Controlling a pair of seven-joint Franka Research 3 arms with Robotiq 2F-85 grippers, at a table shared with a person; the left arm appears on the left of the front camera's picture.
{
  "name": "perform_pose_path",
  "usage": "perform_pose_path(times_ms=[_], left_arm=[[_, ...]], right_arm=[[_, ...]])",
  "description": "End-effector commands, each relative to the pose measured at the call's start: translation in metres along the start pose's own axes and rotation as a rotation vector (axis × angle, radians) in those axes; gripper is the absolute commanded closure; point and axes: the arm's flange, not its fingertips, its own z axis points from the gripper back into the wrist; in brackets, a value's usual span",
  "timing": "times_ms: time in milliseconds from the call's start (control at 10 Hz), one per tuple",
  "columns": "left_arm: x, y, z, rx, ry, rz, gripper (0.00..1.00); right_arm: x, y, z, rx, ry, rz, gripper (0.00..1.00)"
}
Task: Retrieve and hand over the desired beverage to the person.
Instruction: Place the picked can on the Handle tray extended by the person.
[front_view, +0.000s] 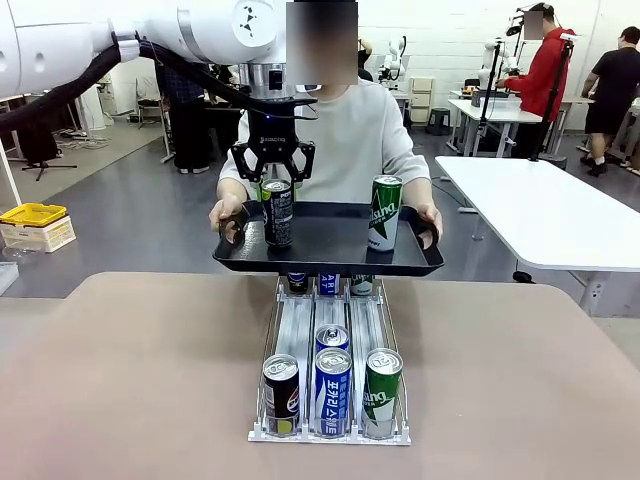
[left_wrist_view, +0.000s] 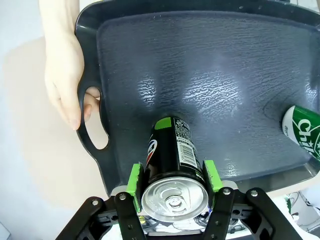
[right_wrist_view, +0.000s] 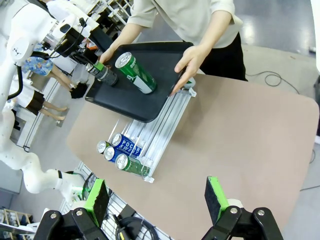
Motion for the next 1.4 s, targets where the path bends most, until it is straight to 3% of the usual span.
perform_pose_path(times_ms=[0,200,800,1300], left_arm=[[0.0090,-0.0094,0.0156,0.048,-0.011,-0.016,0.41],[0.0086,-0.0061,0.0128,0.045,-0.001,-0.022,0.41],[0.0096,-0.0067,0.0111,0.036,0.027,-0.027,0.03],[0.0058,-0.0055,0.0158,0.030,0.038,-0.035,0.00]], right_arm=[[0.0008,-0.0004,-0.0008,0.007,0.005,-0.003,0.00],[0.0008,-0.0004,-0.0008,0.007,0.005,-0.003,0.00],[0.0008,-0.0004,-0.0008,0.007,0.005,-0.003,0.00],[0.0008,-0.0004,-0.0008,0.007,0.005,-0.003,0.00]])
